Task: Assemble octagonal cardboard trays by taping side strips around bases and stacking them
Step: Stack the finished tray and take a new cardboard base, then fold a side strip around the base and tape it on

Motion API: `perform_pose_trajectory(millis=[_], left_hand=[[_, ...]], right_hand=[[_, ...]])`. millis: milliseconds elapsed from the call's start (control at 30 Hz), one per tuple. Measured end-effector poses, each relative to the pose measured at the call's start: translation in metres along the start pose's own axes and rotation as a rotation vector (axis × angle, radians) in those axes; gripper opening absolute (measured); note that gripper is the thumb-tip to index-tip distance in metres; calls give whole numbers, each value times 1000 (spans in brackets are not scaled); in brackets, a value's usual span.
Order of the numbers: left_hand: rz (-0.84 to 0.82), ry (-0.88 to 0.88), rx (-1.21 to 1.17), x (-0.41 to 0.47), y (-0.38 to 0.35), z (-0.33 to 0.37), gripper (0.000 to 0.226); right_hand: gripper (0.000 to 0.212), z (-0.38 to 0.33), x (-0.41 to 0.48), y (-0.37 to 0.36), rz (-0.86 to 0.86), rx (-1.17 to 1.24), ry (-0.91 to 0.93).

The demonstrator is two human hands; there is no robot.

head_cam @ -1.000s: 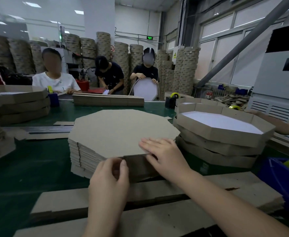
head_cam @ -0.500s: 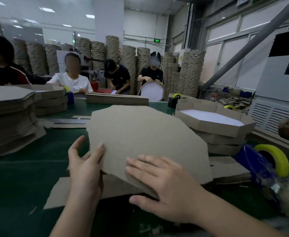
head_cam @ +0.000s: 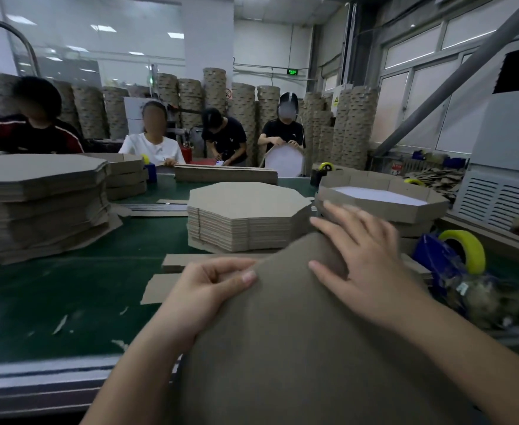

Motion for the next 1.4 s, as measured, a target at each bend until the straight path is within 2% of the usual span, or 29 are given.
perform_pose_trajectory(millis=[33, 100, 133, 200, 333, 467, 567, 633, 700, 800, 833, 900, 1000, 1100, 1167, 1267, 1400], left_hand=[[-43, 25, 49, 1, -4, -6, 26], [-122, 73, 90, 3, -10, -19, 26], [-152, 94, 111, 5, -12, -24, 24], [-170, 124, 202, 12, -13, -33, 18], [-98, 157, 374, 26, -6, -48, 13], [-38, 88, 500, 35, -2, -51, 9], [118, 2, 775, 40, 19, -41, 22], [114, -22, 847, 45, 29, -36, 35], [90, 83, 850, 52, 46, -44, 47], [-23, 319, 1386, 59, 65, -65, 54], [-54, 362, 1462, 60, 67, -70, 54], [-61, 390, 1422, 64, 69, -72, 50], [-50, 354, 1374, 68, 68, -65, 43], [-54, 245, 1271, 67, 63, -51, 47], [-32, 112, 1173, 64, 53, -33, 50], [59, -94, 1141, 58, 32, 2, 59], [150, -358, 1172, 44, -3, 48, 49]], right_hand=[[53, 9, -3, -15, -105, 92, -34], [39, 22, -12, -43, -258, 471, -97], [28, 26, -17, -53, -268, 637, -120], [12, 35, -22, -69, -237, 774, -178], [15, 50, -28, -97, -243, 821, -302], [17, 65, -29, -107, -220, 823, -357], [14, 72, -31, -116, -245, 863, -357], [15, 75, -31, -119, -247, 910, -360], [21, 78, -31, -120, -234, 974, -380], [26, 84, -31, -125, -216, 1084, -434], [22, 85, -31, -127, -209, 1111, -467], [23, 88, -31, -129, -213, 1141, -519], [34, 87, -28, -130, -266, 1151, -542], [32, 83, -26, -128, -309, 1136, -533], [32, 81, -25, -127, -361, 1137, -542], [49, 73, -19, -126, -483, 1118, -491], [55, 58, -8, -116, -493, 1152, -367]])
Point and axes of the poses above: each hand's wrist, its own x-axis towards the middle knuckle, its own y-axis out of the back of the hand, z = x × y, the point moved 8 cm from there along x, towards the middle knuckle, and after that the axes turned 12 degrees about -z, right-handed, at the moved point
